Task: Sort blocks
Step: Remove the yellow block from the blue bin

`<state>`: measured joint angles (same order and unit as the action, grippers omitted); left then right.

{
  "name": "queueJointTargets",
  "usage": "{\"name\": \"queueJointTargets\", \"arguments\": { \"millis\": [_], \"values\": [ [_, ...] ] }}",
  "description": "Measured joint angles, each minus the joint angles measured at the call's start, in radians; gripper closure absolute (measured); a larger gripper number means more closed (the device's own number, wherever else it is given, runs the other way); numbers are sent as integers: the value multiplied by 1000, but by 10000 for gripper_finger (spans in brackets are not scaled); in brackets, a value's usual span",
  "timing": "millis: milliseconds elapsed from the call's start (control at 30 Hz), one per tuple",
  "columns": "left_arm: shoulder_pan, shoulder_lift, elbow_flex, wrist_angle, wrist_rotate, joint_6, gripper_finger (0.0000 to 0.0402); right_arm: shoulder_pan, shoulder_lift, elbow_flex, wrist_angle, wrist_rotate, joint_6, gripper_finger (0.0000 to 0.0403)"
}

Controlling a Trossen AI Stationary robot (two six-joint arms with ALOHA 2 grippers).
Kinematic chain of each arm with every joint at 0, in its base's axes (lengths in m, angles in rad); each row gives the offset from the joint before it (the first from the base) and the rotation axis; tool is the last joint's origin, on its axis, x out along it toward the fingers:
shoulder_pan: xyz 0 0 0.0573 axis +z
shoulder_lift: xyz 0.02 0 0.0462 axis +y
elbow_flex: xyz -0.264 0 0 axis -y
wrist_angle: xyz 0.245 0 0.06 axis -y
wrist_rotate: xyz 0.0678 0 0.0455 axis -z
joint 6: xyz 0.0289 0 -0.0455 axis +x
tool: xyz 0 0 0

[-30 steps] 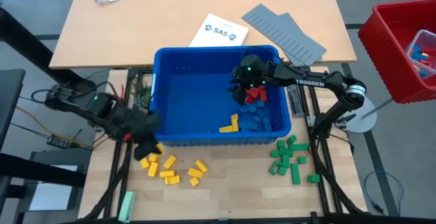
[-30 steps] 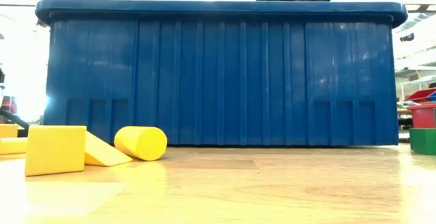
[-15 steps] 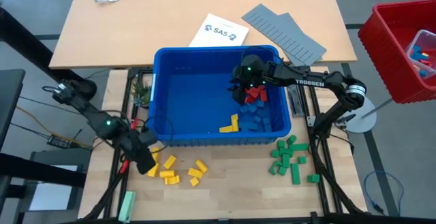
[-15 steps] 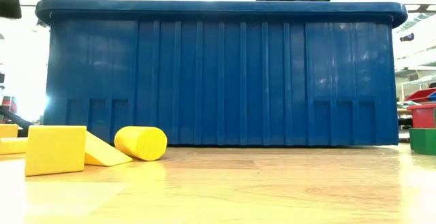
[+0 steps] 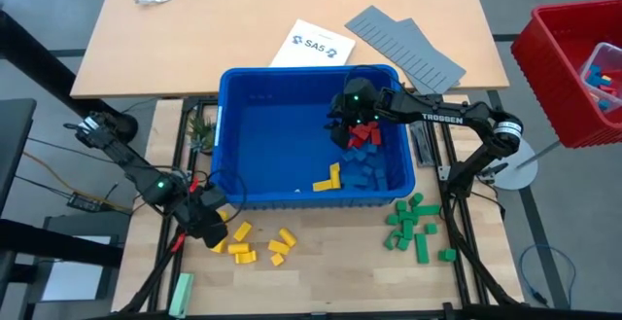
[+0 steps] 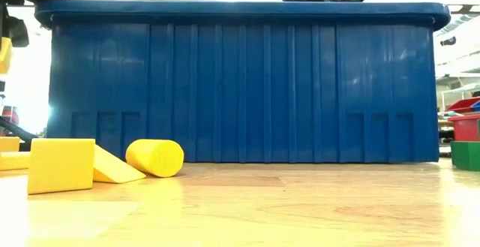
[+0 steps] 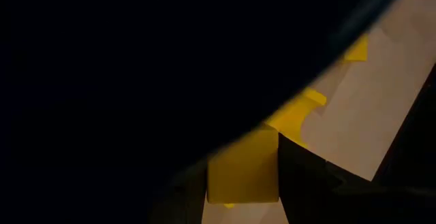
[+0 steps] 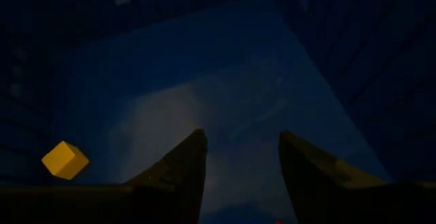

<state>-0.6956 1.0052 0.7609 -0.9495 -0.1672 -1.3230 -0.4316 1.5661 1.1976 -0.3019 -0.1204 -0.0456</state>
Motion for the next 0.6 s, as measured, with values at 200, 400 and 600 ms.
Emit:
{"name": "queueJointTargets", "arguments": {
  "millis": [200,400,600],
  "values": [
    [0,1,-1,8,-5,27,244,0,0,0,2,0,0,233],
    [1,2,-5,22,-50,60,244,0,0,0,2,0,1,233],
    [1,4,-6,29,-88,93,243,0,0,0,2,0,1,233]
  ]
}}
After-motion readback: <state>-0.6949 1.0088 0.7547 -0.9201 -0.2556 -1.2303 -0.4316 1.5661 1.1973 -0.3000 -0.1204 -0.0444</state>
